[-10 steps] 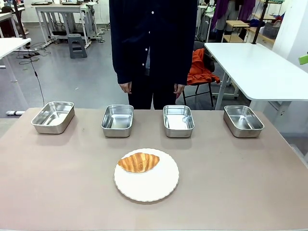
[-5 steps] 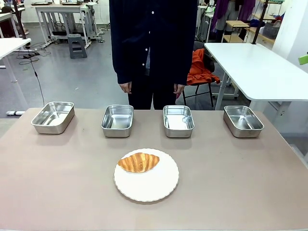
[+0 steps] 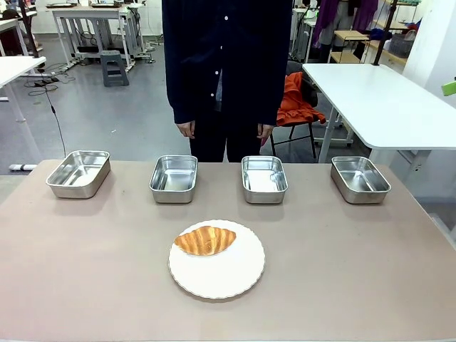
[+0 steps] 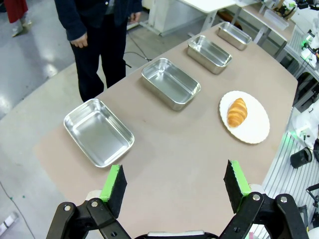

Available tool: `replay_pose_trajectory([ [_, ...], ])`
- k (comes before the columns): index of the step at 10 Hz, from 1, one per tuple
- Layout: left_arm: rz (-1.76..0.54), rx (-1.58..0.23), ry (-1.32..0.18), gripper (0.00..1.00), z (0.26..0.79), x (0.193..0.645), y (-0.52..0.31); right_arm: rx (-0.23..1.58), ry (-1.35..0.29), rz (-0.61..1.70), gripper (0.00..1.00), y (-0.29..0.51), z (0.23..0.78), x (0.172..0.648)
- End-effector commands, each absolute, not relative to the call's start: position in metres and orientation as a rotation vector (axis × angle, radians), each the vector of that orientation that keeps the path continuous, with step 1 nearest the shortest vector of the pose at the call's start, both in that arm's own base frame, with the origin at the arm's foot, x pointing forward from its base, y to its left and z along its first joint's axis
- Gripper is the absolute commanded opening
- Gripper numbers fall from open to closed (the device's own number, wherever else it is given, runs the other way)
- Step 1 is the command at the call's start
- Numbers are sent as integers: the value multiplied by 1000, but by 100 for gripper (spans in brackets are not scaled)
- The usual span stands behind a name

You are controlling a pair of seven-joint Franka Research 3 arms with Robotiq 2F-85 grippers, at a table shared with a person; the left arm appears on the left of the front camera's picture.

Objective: Place the bread in the container.
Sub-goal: Place the Butter Roll into the Airtight Container indicated by the human.

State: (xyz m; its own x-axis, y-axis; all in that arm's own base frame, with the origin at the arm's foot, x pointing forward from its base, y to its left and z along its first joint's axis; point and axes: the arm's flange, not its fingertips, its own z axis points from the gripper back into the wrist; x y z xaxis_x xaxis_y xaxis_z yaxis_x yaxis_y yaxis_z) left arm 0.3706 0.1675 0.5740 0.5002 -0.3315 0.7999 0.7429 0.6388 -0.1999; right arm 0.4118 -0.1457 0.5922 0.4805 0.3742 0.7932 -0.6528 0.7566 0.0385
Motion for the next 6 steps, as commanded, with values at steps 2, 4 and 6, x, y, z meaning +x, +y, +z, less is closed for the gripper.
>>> replay_pose_trajectory([
  [2,-710,-578,-813,100,574,369,169,362,-869,648,100,-146,593,412],
  [4,-710,-578,-813,100,574,369,169,362,-869,648,100,-146,593,412],
  [6,-710,-578,-813,100,574,369,169,362,-869,648,100,-146,593,412],
])
